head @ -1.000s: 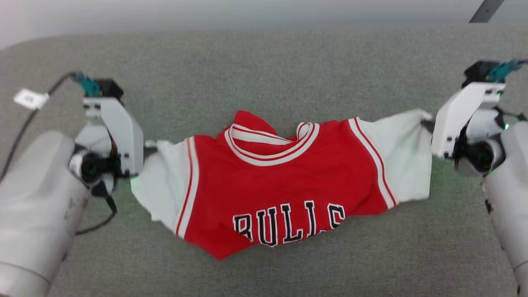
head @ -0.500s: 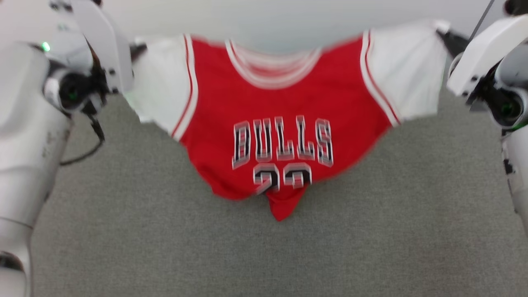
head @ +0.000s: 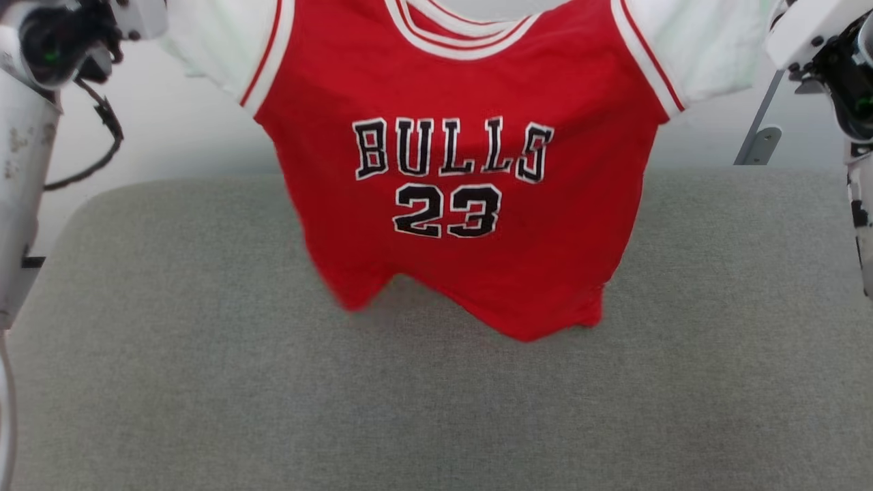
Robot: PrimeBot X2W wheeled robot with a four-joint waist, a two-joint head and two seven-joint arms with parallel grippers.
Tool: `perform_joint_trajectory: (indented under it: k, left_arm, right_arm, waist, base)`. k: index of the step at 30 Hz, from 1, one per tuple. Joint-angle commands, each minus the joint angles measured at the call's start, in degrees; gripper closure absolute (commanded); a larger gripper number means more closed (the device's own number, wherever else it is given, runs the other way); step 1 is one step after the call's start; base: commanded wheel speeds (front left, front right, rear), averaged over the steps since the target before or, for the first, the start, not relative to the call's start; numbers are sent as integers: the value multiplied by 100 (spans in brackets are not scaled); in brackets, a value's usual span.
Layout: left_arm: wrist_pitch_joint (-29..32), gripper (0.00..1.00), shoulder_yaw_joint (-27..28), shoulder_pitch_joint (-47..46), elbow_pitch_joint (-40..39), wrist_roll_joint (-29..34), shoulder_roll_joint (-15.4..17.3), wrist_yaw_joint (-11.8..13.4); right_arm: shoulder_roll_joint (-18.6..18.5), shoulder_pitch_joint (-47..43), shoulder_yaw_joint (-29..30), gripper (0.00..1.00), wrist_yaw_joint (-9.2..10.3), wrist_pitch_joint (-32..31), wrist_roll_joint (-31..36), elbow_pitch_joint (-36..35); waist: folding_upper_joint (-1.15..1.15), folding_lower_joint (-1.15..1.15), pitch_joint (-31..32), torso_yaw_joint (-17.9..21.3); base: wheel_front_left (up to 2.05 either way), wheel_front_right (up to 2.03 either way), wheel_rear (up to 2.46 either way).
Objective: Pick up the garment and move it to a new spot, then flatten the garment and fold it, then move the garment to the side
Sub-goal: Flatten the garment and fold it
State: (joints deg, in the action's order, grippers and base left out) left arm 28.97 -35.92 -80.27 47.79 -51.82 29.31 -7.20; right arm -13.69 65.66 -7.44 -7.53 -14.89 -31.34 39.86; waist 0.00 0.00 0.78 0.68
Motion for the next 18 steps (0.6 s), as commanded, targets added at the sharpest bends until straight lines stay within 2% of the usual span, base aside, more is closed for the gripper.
perform_joint_trajectory:
  k: [1,6,10,14,18]
  left_arm:
    - [-35,100,15,-72,31,57,10,32]
    - [-72,100,-23,-254,115,111,-34,32]
    - [-198,100,-79,-384,151,177,-40,17]
    - [-520,100,-78,-690,197,277,-39,-1]
    - [-1018,100,-78,-1085,313,446,-98,-11]
  right_arm:
    - [-2,94,3,100,9,0,0,-1]
    - [41,237,-54,100,9,-66,60,59]
    - [97,481,-63,100,9,45,244,178]
    - [205,914,-71,100,9,446,578,441]
    - [328,1404,-124,100,9,1140,1076,779]
  waist:
    - [0,0,6,-13]
    - [0,0,-115,-22]
    - [0,0,-498,5]
    - [0,0,-1023,55]
    - [0,0,-1559,76]
  base:
    - [0,0,0]
    - [0,0,0]
    - [0,0,0]
    - [0,0,0]
    - [0,0,0]
